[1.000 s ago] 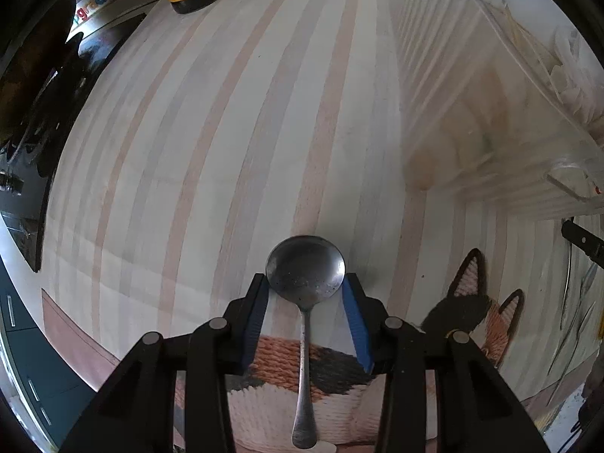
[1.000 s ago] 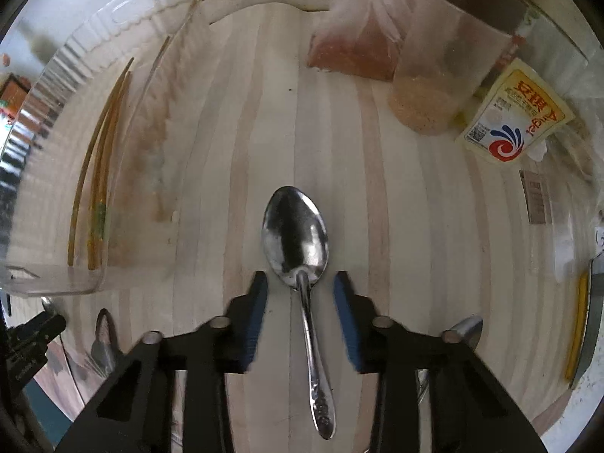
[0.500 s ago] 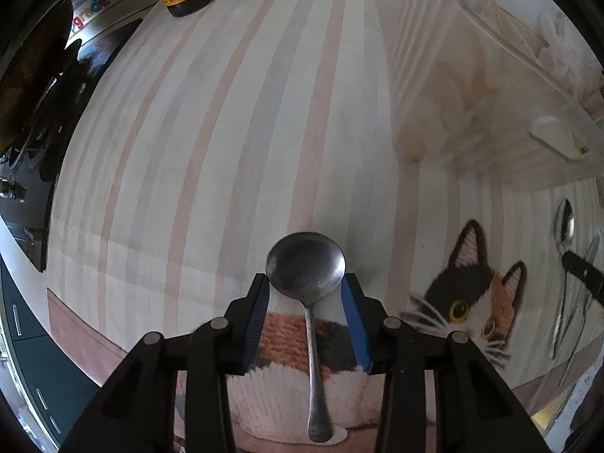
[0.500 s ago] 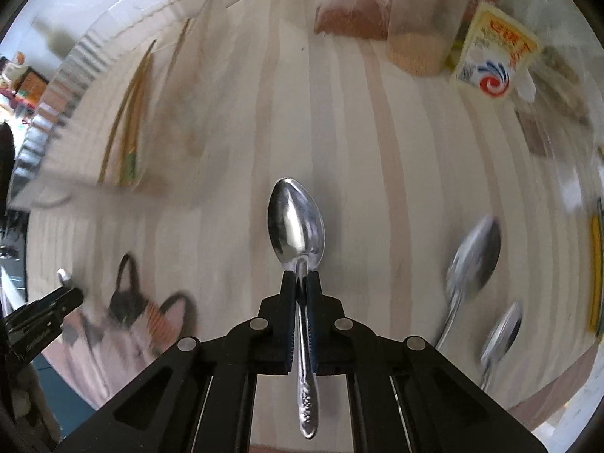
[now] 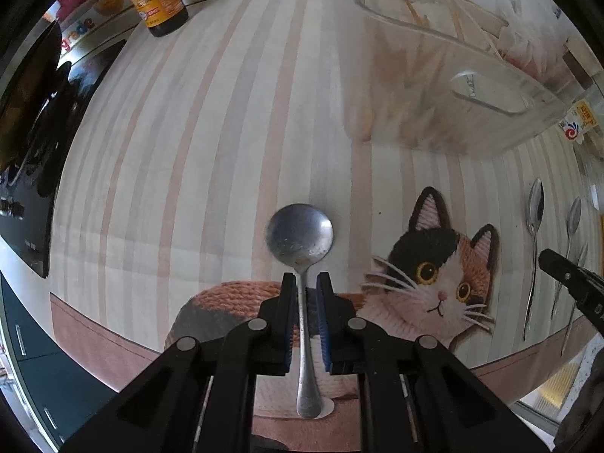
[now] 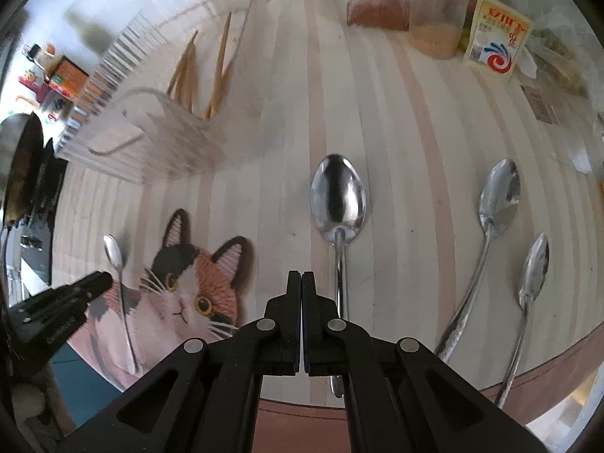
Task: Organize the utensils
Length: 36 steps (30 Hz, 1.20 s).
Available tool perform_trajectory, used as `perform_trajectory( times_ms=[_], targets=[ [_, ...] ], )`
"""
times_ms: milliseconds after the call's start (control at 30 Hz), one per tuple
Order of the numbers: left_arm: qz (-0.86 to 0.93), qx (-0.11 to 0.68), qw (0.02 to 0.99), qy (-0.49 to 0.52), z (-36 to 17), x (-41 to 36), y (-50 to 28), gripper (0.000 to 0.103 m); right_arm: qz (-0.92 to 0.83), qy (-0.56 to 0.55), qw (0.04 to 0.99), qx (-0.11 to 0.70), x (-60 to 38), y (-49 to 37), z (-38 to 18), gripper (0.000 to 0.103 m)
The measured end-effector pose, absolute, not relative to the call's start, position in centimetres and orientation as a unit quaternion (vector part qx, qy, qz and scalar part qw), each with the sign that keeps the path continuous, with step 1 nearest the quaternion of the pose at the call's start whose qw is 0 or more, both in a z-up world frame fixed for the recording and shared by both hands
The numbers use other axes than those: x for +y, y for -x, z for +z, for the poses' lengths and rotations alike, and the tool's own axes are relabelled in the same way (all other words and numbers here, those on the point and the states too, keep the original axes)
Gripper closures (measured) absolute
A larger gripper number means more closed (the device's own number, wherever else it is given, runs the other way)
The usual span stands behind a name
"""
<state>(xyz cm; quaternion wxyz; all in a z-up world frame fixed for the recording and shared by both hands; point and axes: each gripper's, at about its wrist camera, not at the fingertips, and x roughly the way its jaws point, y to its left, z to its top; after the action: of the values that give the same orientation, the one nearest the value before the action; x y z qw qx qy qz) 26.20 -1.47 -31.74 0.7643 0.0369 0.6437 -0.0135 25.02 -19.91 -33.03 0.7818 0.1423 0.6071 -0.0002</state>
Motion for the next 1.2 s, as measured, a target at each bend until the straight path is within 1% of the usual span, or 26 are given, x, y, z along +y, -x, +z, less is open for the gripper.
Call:
perform_trajectory(
  times_ms=[33,100,133,167,200,233,267,300,333,433,600,733,767,800,833,1000,1033,1067,1133,1200],
  targets=[
    [-0.011,0.644,0.764,-0.026,-31.8,-1.2,-26.5,0.092,0.002,-0.150,0.781,0.606,-20.1,-24.8,-32.8,0.103],
    [-0.003,0.648,0.761,0.011,-31.7,-0.1,-26.7,0.090,0.000,-0.164,0.775,0.610,-20.7,-26.3,-32.1,0.103],
    [0.001,0.650,0.759,0.026,-31.8,0.9,-27.0,0.084,-0.004,-0.169,0.771,0.614,-21.0,-26.2,-32.2,0.102],
    [0.004,0.652,0.758,0.035,-31.9,1.9,-27.3,0.071,-0.012,-0.172,0.769,0.616,-21.5,-26.1,-32.3,0.101],
    [0.006,0.653,0.756,0.050,-32.0,2.7,-27.4,0.063,-0.018,-0.174,0.766,0.618,-21.7,-26.2,-32.3,0.098],
    [0.006,0.653,0.755,0.063,-32.0,3.3,-27.4,0.048,-0.021,-0.177,0.764,0.620,-21.8,-26.5,-32.6,0.089],
    [0.007,0.652,0.754,0.078,-32.1,3.9,-27.5,0.047,-0.025,-0.184,0.760,0.623,-22.2,-26.7,-32.8,0.082],
    [0.007,0.653,0.753,0.085,-32.2,4.3,-27.6,0.047,-0.028,-0.191,0.757,0.624,-22.3,-26.8,-33.1,0.072],
    [0.006,0.655,0.751,0.087,-32.3,4.4,-27.7,0.047,-0.028,-0.198,0.756,0.623,-22.4,-26.7,-33.2,0.069],
    [-0.006,0.659,0.749,0.076,-32.5,3.9,-28.6,0.047,-0.033,-0.201,0.757,0.621,-22.5,-26.6,-33.5,0.069],
    [-0.025,0.685,0.727,0.024,-34.2,0.6,-29.9,0.047,-0.043,-0.212,0.752,0.623,-23.8,-27.6,-34.2,0.069],
    [-0.015,0.677,0.736,-0.014,-34.5,-0.9,-30.2,0.047,-0.044,-0.205,0.755,0.621,-24.1,-28.6,-34.2,0.069],
    [-0.017,0.674,0.739,-0.015,-34.5,-1.0,-30.2,0.050,-0.041,-0.204,0.756,0.620,-24.2,-28.9,-34.2,0.069],
    [-0.016,0.667,0.745,-0.023,-34.3,-1.0,-30.2,0.056,-0.038,-0.200,0.758,0.619,-24.0,-29.3,-34.2,0.069],
    [-0.015,0.662,0.748,-0.028,-34.3,-1.1,-30.1,0.066,-0.037,-0.194,0.761,0.618,-23.9,-29.5,-34.1,0.069],
    [-0.020,0.662,0.749,-0.019,-34.0,-0.8,-30.5,0.066,-0.034,-0.157,0.765,0.624,-22.3,-31.3,-34.8,0.069],
    [-0.019,0.662,0.749,-0.018,-34.0,-0.5,-30.5,0.066,-0.031,-0.145,0.768,0.623,-21.9,-31.6,-34.7,0.070],
    [-0.019,0.662,0.749,-0.018,-33.8,-0.3,-30.6,0.066,-0.031,-0.131,0.772,0.622,-21.4,-31.8,-34.6,0.075],
    [-0.019,0.661,0.750,-0.014,-33.6,-0.1,-30.3,0.066,-0.029,-0.112,0.775,0.622,-20.9,-32.1,-34.4,0.097],
    [-0.019,0.659,0.752,-0.013,-32.8,0.3,-29.9,0.066,-0.023,-0.116,0.775,0.621,-20.9,-32.2,-34.3,0.097]
  ],
)
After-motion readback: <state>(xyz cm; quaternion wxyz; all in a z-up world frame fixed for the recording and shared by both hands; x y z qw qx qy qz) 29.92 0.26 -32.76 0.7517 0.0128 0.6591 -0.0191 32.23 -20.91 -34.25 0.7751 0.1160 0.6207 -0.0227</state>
